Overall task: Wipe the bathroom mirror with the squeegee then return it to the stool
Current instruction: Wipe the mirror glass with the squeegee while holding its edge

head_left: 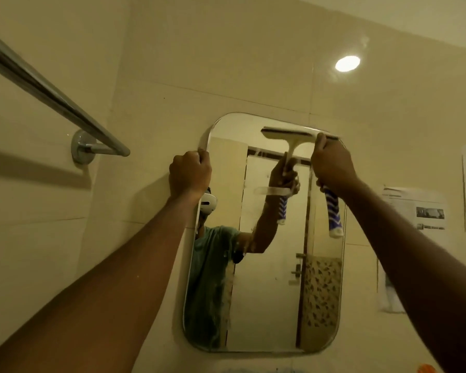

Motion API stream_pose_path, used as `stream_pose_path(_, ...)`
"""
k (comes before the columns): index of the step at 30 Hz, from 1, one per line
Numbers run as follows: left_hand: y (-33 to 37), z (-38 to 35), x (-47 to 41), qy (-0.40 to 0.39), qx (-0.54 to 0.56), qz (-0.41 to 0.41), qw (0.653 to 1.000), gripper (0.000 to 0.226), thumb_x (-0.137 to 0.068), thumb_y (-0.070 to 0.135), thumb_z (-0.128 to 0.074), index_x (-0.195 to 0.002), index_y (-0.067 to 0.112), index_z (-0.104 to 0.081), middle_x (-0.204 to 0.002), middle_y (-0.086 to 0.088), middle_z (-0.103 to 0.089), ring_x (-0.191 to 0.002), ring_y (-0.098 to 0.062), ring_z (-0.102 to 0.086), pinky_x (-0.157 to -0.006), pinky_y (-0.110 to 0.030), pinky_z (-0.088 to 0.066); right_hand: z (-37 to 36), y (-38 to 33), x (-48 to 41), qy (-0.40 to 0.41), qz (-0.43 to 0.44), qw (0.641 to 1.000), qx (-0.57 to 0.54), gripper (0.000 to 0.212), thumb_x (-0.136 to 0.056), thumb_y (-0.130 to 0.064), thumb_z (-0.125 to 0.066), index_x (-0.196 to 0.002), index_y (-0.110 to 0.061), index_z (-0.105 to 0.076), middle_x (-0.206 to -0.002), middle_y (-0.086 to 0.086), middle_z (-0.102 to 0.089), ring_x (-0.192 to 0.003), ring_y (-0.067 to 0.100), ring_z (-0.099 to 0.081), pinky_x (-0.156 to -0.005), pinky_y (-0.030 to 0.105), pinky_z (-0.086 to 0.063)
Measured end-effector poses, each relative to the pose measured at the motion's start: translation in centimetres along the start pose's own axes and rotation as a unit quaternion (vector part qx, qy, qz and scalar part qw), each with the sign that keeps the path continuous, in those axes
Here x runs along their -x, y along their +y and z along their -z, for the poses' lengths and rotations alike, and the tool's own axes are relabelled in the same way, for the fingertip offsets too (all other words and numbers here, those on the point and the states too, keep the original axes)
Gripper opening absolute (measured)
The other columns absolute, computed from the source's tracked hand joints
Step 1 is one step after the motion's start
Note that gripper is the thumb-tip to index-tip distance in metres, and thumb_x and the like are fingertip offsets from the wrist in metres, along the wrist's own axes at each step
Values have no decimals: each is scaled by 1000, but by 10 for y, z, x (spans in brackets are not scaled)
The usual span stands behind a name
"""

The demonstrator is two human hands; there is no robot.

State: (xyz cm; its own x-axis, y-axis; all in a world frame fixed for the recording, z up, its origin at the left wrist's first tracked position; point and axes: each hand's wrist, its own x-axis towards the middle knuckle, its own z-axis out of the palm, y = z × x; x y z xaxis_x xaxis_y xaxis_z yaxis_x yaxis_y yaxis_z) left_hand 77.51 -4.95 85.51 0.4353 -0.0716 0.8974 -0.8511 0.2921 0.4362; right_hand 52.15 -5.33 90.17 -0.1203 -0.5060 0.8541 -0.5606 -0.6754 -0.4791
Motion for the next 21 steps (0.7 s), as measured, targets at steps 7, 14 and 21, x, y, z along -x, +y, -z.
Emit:
stream_pose_path(7, 1, 1, 0, 3, 19, -3, 1000, 50, -99, 28, -35, -73, -1, -67, -68, -17, -66, -59, -25, -55, -57, -26, -36, -19, 41, 106, -63, -58, 996, 4, 54, -104, -39, -25, -70, -8, -53, -53, 3, -48, -37, 11, -45, -37, 23, -41)
stream_pose_path(14, -4, -1, 0, 13, 20, -20, 1000, 50, -99, 29, -35, -76, -1, -68, -71, -19, -68, -62, -29, -60, -57, -26, -38, 13, -20, 9, -11, -38, 999, 0, 46, -104, -39, -29, -90, -4, -56, -63, 7, -53, -44, 16, -52, -44, 28, -47)
stream_pose_path(21, -5, -4, -1, 13, 24, -15, 1000, 51, -99, 29, -34, -73, 0, -67, -69, -16, -67, -61, -27, -59, -56, -26, -38, -1, -4, 15, -33, -24, 999, 16, 40, -105, -33, -26, -88, -7, -52, -72, 13, -56, -49, 20, -53, -56, 39, -55)
